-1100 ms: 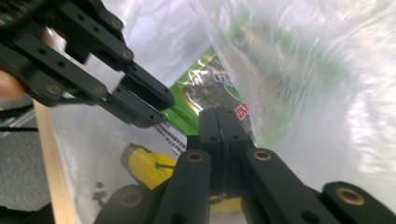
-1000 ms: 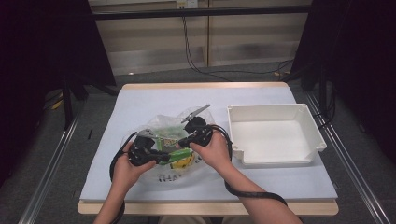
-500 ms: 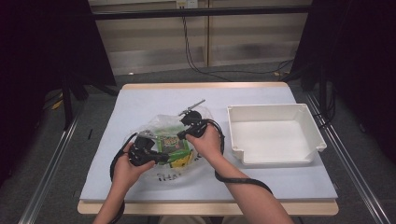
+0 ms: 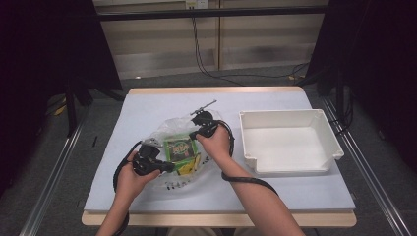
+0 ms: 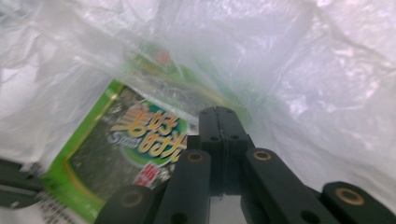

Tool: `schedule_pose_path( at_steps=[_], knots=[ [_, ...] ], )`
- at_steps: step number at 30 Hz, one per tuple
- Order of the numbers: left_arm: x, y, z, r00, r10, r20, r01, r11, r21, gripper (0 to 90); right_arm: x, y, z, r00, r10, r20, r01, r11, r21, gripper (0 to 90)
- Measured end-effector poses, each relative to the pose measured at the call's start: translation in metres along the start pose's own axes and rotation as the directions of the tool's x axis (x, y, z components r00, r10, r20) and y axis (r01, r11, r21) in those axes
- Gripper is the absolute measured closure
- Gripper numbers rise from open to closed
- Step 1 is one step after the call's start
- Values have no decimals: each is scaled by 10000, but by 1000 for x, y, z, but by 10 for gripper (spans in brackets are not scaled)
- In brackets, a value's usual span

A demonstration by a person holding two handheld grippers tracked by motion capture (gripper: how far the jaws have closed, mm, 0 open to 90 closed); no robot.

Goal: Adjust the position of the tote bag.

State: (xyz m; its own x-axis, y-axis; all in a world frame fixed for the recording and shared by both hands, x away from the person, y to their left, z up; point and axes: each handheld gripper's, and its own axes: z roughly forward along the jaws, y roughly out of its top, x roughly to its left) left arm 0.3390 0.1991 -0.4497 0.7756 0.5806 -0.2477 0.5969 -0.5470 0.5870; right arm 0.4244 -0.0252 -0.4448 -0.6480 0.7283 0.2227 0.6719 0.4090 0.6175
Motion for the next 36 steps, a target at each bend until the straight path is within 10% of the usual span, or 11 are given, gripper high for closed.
schedule_pose_path(
  at_steps=[36],
  knots=[
    [6,-3,-5,9999,-89,-98,91,9998,180,900,-33,8,20,9964,467,708,-424,9972,-612,900]
  ],
)
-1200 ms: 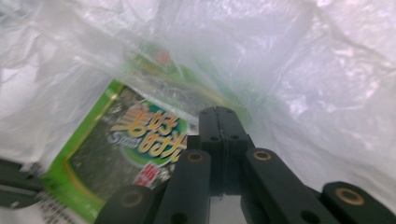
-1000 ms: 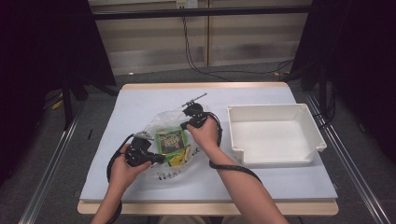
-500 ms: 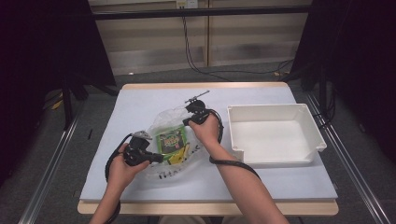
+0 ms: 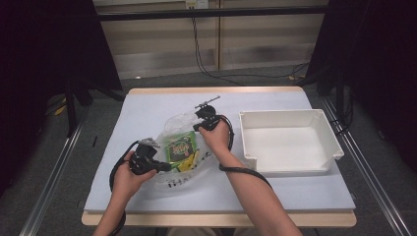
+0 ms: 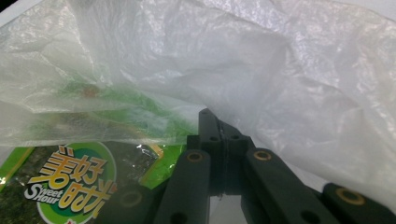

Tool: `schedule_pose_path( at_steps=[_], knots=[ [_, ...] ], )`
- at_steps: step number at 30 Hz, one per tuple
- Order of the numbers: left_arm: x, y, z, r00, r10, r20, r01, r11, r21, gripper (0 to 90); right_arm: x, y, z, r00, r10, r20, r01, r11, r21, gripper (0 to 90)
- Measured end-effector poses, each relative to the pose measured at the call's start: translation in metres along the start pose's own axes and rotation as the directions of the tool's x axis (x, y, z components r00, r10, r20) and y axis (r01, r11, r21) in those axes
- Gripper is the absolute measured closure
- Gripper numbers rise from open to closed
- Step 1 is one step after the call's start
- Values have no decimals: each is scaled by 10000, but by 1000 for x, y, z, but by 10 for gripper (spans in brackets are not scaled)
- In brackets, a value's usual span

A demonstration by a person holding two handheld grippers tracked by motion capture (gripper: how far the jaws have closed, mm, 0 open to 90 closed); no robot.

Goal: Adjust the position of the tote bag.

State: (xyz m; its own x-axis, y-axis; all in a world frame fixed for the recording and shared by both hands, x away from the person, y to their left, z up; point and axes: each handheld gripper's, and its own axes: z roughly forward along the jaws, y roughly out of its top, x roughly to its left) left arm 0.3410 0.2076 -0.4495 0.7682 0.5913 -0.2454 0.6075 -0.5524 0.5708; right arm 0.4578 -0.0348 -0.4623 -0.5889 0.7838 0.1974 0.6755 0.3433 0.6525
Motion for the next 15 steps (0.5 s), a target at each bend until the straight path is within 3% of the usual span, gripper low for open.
schedule_pose_path(
  at_steps=[15],
  knots=[
    [3,-1,-4,9999,-61,-153,61,10000,-41,900,-3,2,7,9999,95,43,-94,9996,-285,898]
  ],
)
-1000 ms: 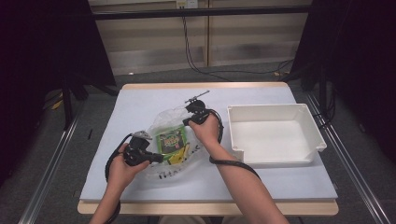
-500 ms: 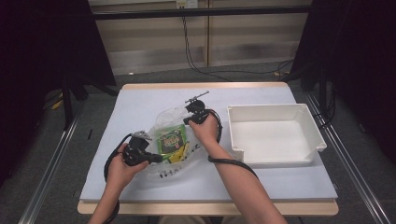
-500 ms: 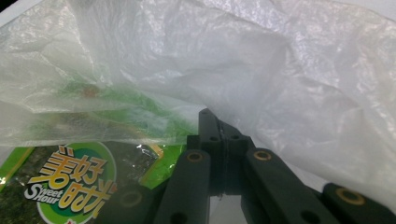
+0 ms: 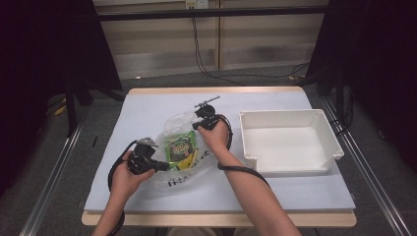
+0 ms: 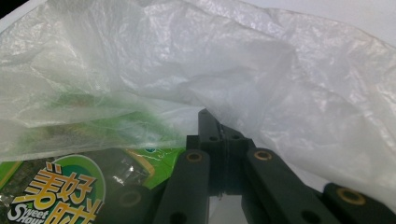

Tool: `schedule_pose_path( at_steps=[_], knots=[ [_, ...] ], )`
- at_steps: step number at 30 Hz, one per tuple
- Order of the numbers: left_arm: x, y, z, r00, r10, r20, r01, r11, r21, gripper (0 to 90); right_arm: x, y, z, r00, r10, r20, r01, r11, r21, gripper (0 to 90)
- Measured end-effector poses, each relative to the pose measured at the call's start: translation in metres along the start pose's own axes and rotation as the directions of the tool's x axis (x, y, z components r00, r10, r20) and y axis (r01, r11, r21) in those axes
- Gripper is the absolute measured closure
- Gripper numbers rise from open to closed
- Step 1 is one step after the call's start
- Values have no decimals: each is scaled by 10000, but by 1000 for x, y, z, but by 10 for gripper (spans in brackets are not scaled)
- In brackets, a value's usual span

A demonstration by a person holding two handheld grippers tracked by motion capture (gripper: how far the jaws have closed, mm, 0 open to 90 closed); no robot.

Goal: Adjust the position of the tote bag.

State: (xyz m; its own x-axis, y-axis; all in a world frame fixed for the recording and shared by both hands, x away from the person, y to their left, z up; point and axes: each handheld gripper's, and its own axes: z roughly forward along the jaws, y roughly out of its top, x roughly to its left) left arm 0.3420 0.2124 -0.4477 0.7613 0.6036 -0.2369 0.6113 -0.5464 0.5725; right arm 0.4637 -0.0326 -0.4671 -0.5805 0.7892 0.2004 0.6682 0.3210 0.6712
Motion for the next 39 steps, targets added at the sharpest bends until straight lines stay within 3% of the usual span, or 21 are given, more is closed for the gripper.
schedule_pose_path(
  at_steps=[6,11,13,14,15,16,19,20,25,26,27,33,39],
  knots=[
    [4,-2,-1,9995,-26,-316,34,9997,245,900,2,0,6,9996,-189,-188,194,9995,252,893],
    [5,-4,1,9999,-97,-80,100,9995,309,900,9,-5,10,9981,-531,-322,549,9967,593,900],
    [6,-4,-1,9996,272,-26,-270,9979,591,900,10,-8,10,9974,-543,-476,577,9956,735,900],
    [5,-4,0,9997,252,51,-255,9980,584,900,11,-10,10,9971,-537,-530,580,9949,820,900],
    [2,-5,1,10000,-10,29,8,9991,413,900,12,-13,9,9969,-570,-551,614,9947,821,900],
    [4,-4,0,9995,318,58,-321,9972,677,900,13,-15,7,9969,-532,-572,577,9950,813,900],
    [0,-3,0,10000,-34,-23,34,9996,271,900,13,-19,4,9970,-494,-591,539,9955,777,900],
    [1,-2,-2,9999,122,-51,-121,9994,324,900,13,-20,3,9971,-447,-611,493,9958,772,900],
    [1,6,-8,9994,-156,-293,156,9999,-3,900,13,-21,0,9965,-678,-483,713,9947,744,900],
    [2,8,-10,9992,-51,-387,52,10000,30,899,13,-21,-1,9969,-671,-422,703,9944,794,900],
    [2,9,-11,9988,-242,-432,238,9997,-92,892,13,-22,-1,9965,-712,-438,744,9941,784,900],
    [9,16,-12,9965,-422,-723,407,9989,-221,876,15,-22,-5,9962,-748,-439,779,9943,725,900],
    [21,23,-3,9947,-627,-818,609,9978,-249,872,14,-23,-7,9957,-850,-366,875,9935,728,897]
  ],
)
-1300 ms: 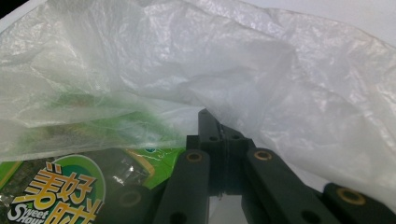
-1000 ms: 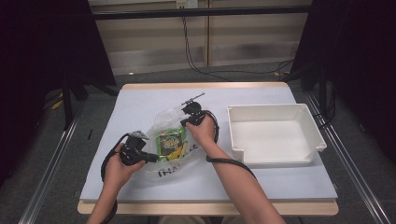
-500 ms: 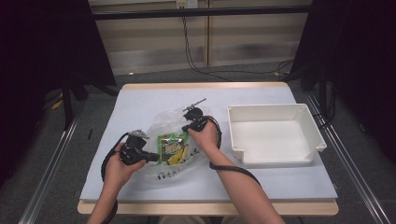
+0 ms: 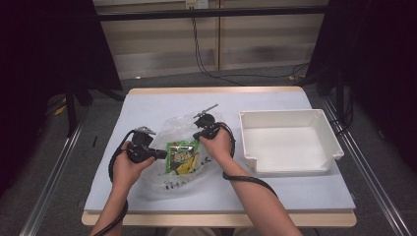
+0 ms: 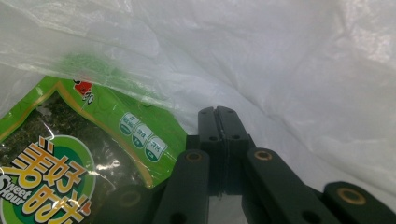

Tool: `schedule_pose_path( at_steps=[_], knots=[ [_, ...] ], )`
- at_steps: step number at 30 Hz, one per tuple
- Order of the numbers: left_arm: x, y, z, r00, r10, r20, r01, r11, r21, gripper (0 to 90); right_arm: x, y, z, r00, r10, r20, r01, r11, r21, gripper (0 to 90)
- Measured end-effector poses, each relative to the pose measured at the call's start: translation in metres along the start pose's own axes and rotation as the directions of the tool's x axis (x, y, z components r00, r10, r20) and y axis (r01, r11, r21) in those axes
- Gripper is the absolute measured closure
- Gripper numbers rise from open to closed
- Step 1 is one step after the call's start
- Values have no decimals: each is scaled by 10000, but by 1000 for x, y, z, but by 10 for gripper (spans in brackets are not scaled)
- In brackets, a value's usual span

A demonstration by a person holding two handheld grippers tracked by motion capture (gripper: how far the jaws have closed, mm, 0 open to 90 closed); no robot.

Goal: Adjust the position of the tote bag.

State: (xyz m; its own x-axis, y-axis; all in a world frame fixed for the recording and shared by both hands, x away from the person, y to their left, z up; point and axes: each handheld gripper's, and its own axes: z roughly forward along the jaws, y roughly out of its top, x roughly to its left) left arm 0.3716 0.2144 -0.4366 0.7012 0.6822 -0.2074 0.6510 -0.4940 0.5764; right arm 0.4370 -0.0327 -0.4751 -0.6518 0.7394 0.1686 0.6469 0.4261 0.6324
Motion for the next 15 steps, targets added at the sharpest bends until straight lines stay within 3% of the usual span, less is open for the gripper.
schedule_pose_path(
  at_steps=[2,5,12,13,15],
  knots=[
    [8,-1,5,9988,-464,-163,462,9988,-129,877,0,-1,-1,10000,-25,9,25,10000,14,896],
    [20,-4,10,9960,-818,-349,816,9966,-71,893,0,-2,-2,10000,-40,42,40,10000,61,895],
    [36,-9,23,9893,-1343,-567,1351,9908,104,900,-4,-4,-1,9999,121,77,-122,9998,144,890],
    [38,-10,24,9876,-1489,-499,1489,9888,-38,900,-4,-4,-1,9999,113,80,-114,9998,147,890],
    [39,-10,22,9891,-1367,-548,1374,9905,87,900,-5,-4,-1,9999,39,109,-40,9999,94,891]
  ],
)
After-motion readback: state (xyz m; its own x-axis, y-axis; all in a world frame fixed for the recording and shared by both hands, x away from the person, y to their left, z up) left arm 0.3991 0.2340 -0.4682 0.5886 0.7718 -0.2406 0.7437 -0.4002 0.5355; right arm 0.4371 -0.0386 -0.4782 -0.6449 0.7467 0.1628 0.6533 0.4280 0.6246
